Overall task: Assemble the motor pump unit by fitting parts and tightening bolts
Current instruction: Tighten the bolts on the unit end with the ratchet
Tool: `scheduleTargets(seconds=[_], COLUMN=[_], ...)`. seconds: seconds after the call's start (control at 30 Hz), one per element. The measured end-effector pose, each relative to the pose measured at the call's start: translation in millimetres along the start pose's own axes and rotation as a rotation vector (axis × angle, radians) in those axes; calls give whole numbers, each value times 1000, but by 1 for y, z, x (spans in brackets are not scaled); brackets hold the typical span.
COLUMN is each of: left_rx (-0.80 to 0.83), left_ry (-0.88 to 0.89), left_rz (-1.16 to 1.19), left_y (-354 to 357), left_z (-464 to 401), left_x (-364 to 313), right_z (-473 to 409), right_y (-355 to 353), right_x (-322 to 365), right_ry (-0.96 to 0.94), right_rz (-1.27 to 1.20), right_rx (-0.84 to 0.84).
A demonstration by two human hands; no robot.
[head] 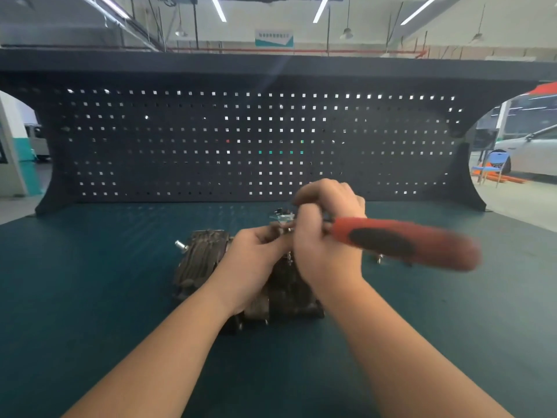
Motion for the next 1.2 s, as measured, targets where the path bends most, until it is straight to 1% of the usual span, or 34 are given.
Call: scheduleTargets(seconds=[0.07, 0.17, 0.2, 0.23, 0.27, 0.33, 0.4, 0.47, 0.53, 0.57, 0.6, 0.7, 0.77, 0.83, 0.9, 0.93, 0.97, 1.03, 1.1, 1.17, 1.2], left_rx=[47, 79, 85, 83, 66, 23, -13, -18, 7, 28, 29, 52, 67, 57, 61, 65, 63, 46, 35, 36, 26], left_ry=[13, -44, -49, -45, -45, -27, -10, 1, 12, 33, 41, 45, 51, 72, 71, 68, 64, 32, 13, 7, 14], left_rz=[26, 27, 29, 16, 15, 16, 51, 71, 66, 57, 42, 55, 59, 26, 22, 40, 77, 120, 96, 45, 16], left_y=[-3, -6, -5, -3, -3, -4, -5, -5, -4, -4, -4, -5, -2, -3, -2, -1, -2, -4, -6, -6, -5], left_z=[-1, -5, -4, -3, -3, -1, 1, 3, 5, 5, 7, 6, 6, 4, 1, 1, 0, 0, 0, -1, 0], left_x=[3, 11, 10, 9, 9, 8, 6, 5, 5, 6, 3, 5, 2, 6, 7, 5, 7, 7, 8, 9, 8], right_z=[-5, 2, 7, 12, 15, 11, 3, -2, 0, 5, 8, 10, 7, 4, 4, 4, 2, 1, 3, 6, 7], right_y=[-6, 5, 11, 15, 15, 9, 2, -4, -5, -1, 3, 11, 11, 6, 1, -2, -3, -5, -4, 2, 4], right_x=[-31, -70, -77, -80, -80, -73, -56, -31, 0, 12, 20, 28, 25, 21, 15, 7, -4, -31, -60, -80, -83], right_ry=[257, 753, 892, 972, 997, 884, 697, 456, 157, 41, -9, 12, -28, -109, -172, -139, -60, 155, 394, 607, 649], right_rz=[-299, -518, -595, -652, -656, -560, -472, -394, -184, -86, -23, 16, 29, 25, -59, -123, -194, -310, -379, -413, -421], right_rx=[-42, 0, 17, 8, -10, -84, -143, -197, -190, -191, -205, -221, -166, -88, -39, -24, -22, -57, -69, 3, 29])
Point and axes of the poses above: each hand's wrist, its own z-axis away from the middle knuckle, its own y-axis out of the palm, x = y × z, the point moved 5 cm from there along -z, towards the middle knuckle, and after that the axes turned 2 degrees about -z, right-handed, at the moved point
